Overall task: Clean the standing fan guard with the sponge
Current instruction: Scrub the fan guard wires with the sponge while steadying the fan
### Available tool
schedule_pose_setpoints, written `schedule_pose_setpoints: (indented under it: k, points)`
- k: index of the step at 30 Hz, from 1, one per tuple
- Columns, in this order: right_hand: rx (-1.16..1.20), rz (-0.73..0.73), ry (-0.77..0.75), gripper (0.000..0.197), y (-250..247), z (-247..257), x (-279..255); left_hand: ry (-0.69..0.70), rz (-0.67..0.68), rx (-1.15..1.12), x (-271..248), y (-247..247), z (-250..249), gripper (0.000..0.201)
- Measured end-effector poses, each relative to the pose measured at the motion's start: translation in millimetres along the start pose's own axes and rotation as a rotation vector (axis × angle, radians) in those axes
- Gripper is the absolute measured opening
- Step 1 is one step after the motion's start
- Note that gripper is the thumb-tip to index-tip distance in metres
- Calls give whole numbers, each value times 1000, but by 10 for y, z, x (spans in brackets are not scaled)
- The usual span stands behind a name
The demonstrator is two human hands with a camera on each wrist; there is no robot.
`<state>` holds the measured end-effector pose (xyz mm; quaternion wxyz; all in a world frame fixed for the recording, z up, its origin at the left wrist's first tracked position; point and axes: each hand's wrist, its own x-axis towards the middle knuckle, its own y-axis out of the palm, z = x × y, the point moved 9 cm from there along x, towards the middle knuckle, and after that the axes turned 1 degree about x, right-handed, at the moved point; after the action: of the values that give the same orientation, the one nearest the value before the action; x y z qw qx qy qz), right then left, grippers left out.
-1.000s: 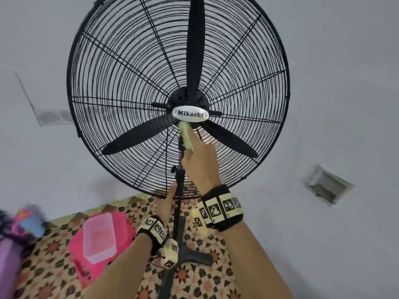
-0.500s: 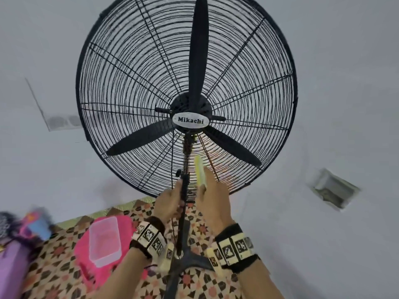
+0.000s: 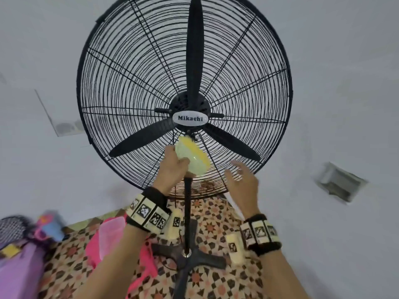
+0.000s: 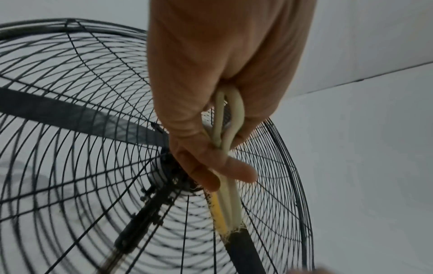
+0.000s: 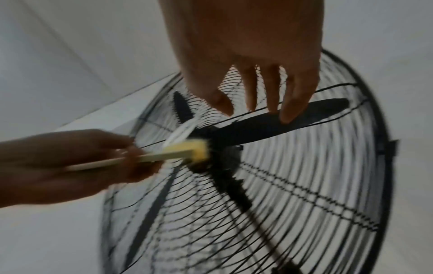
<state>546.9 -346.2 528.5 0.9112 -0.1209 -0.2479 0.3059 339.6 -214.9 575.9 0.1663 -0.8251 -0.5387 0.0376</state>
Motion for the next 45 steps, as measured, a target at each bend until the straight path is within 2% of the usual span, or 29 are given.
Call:
schedule_pose_setpoints:
  k: [1,3,6,8,11,13,15,18,21,24,30,32,36,41,43,45]
  points:
    - [-2,-112,62,43,-187,-163,150,8,-23,-14,18,-52,-61,44]
    - [-2,-262,160,57,-465,-401,417,82,-126,-27,52,-191,-215,53]
    - [146,-312,331,95,-615,-714,714,221,-247,4,21,-276,-433,50]
    - [318,-241,440,115,-554,-877,836,279,-292,67,13,-222,-503,45]
    - [534,-46,515,134,-298,-1049,961,326,-345,142,-22,-106,-542,53]
    - [568,-2,568,145,-180,-1245,987,342,-369,205,-51,-13,-510,56]
    - [531,-30,587,143,-164,-1381,977,327,-364,244,-81,98,-430,57]
    - [488,-62,564,125,-231,-1306,875,295,-302,388,-159,242,-338,55]
    - [471,-114,539,111,-285,-1219,783,287,-360,314,-178,102,-353,54]
    - [461,-160,531,112,-313,-1132,670,306,-468,222,-120,-90,-395,57]
    - [469,-189,537,121,-299,-1102,577,288,-290,298,-166,32,-76,55]
    - [450,-183,540,125,-287,-1092,548,303,-303,268,-191,-42,-120,54]
    - [434,-190,538,125,-279,-1050,473,340,-447,116,-102,-245,-218,57]
    - [439,-203,539,121,-288,-987,444,288,-252,224,-145,99,105,56]
    - [435,-209,537,121,-286,-985,415,280,-252,173,-194,50,104,55]
    - [443,-212,536,121,-275,-980,376,329,-320,80,-198,-91,-20,55]
